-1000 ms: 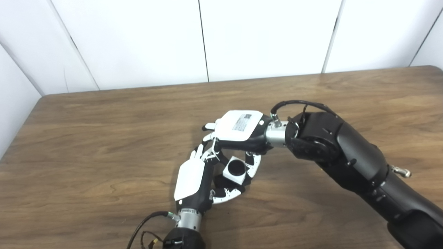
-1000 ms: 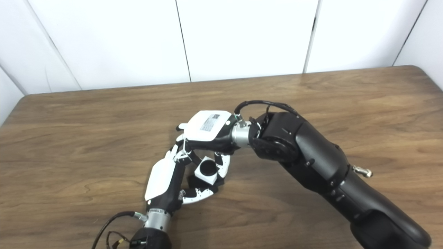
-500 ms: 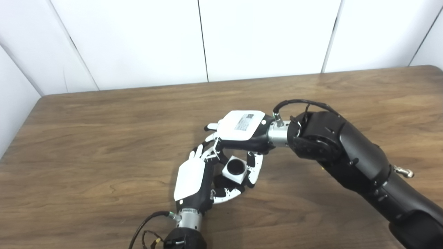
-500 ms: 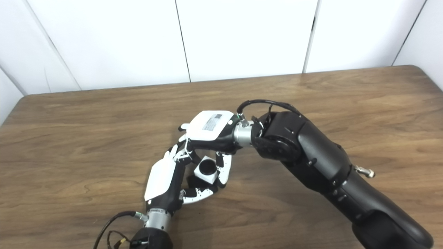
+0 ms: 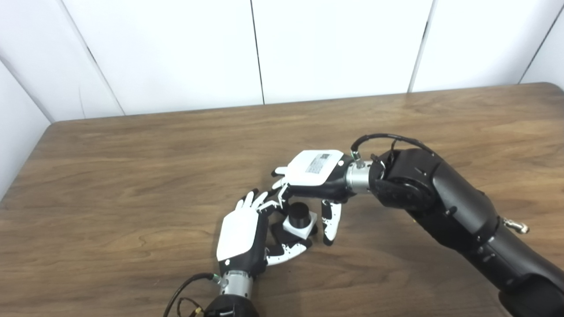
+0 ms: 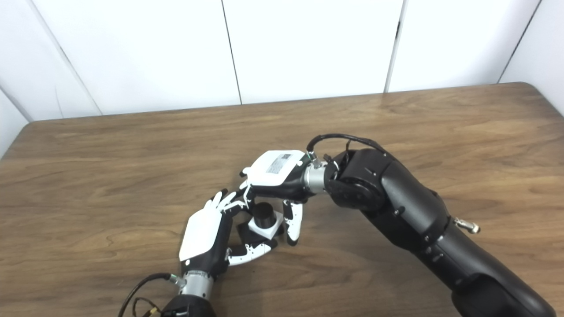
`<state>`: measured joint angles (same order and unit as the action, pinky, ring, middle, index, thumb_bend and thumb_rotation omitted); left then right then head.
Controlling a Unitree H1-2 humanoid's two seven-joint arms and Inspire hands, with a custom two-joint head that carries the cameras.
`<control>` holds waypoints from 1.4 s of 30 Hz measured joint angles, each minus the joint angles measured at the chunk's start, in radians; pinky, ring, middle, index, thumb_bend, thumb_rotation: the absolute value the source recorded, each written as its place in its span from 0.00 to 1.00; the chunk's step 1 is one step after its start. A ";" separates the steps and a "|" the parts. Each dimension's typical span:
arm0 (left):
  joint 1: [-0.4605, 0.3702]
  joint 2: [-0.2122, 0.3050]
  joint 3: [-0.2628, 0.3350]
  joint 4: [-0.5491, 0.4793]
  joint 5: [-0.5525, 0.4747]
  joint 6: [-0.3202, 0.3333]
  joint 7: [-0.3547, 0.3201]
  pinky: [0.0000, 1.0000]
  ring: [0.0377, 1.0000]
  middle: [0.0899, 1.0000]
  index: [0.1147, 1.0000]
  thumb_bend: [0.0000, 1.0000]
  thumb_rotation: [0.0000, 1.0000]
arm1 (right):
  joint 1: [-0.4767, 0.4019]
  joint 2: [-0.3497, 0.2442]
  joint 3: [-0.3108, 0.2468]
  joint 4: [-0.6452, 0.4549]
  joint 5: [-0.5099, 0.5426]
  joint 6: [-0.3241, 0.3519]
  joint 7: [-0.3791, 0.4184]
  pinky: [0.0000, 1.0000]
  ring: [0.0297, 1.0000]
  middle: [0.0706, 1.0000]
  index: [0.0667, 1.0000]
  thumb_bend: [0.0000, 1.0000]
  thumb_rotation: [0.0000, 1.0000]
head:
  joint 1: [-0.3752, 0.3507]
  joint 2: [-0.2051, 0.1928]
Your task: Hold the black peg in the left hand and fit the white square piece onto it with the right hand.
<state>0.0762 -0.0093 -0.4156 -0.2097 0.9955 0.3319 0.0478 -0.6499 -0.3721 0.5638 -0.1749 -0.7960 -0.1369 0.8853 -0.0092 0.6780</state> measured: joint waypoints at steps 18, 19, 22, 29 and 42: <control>0.002 0.000 0.001 -0.005 -0.002 0.003 -0.005 0.99 0.99 0.92 0.81 0.87 0.40 | 0.000 -0.003 -0.062 -0.003 0.004 0.003 0.000 0.92 1.00 0.89 0.62 1.00 0.35 | 0.005 0.000; 0.002 0.000 0.002 -0.005 -0.003 0.003 -0.005 1.00 0.99 0.92 0.81 0.87 0.40 | 0.000 -0.004 -0.070 -0.003 0.005 0.003 0.000 0.92 1.00 0.89 0.62 1.00 0.35 | 0.005 -0.002; 0.002 0.000 0.004 -0.007 -0.007 0.002 -0.006 1.00 1.00 0.93 0.81 0.87 0.39 | -0.001 -0.006 -0.090 -0.005 0.018 0.003 0.000 0.92 1.00 0.89 0.61 1.00 0.35 | 0.006 -0.002; 0.004 0.007 0.024 -0.054 -0.017 0.021 -0.060 1.00 1.00 0.94 0.82 0.86 0.43 | -0.002 -0.020 -0.124 -0.007 0.031 0.007 -0.001 0.94 1.00 0.89 0.61 0.99 0.33 | 0.009 -0.003; 0.004 0.018 0.063 -0.178 -0.015 0.073 -0.206 1.00 1.00 0.95 0.84 0.88 0.47 | -0.009 -0.027 -0.146 -0.016 0.048 0.024 -0.001 0.95 1.00 0.90 0.62 1.00 0.33 | 0.017 -0.005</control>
<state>0.0805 0.0082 -0.3529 -0.3879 0.9801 0.4052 -0.1584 -0.6590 -0.3994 0.4176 -0.1910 -0.7476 -0.1133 0.8842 0.0077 0.6734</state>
